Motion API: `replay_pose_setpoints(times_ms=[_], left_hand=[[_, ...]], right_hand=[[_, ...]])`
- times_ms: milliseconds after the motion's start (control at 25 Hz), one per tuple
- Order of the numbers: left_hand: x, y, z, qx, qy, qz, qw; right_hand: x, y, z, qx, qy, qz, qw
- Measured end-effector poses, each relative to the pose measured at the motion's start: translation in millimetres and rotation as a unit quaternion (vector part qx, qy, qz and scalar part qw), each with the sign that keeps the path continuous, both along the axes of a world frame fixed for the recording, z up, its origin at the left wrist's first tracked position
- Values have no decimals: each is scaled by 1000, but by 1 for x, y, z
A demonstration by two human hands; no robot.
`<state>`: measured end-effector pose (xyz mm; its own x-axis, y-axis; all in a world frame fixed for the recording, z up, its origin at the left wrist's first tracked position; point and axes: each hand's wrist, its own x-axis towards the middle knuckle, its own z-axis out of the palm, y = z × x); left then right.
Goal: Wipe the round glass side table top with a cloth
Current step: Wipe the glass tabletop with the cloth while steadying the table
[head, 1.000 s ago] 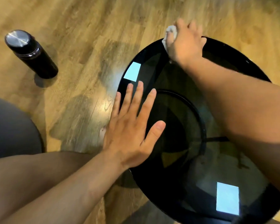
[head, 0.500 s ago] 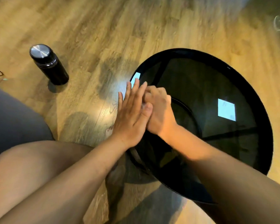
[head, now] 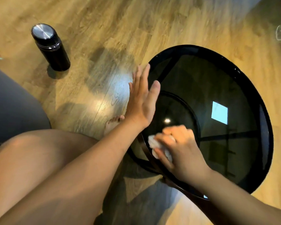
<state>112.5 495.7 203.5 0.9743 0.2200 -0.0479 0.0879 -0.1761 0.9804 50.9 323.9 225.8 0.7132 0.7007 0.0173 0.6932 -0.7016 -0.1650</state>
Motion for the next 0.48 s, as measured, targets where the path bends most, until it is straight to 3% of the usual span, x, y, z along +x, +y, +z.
replay_pose_setpoints(times_ms=[80, 200, 320, 400, 480], left_hand=[[2, 1, -1, -62, -10, 27, 998], [-4, -1, -5, -49, -31, 19, 998], [-3, -7, -5, 111, -47, -3, 993], [-5, -10, -7, 221, -62, -28, 973], [-4, -12, -8, 258, -68, -37, 963]], right_hand=[[43, 35, -4, 30, -18, -34, 999], [121, 92, -11, 59, -16, -145, 988], [202, 103, -17, 70, -39, -237, 968], [254, 82, -15, 83, -31, -347, 934], [284, 67, -9, 82, -25, -418, 904]])
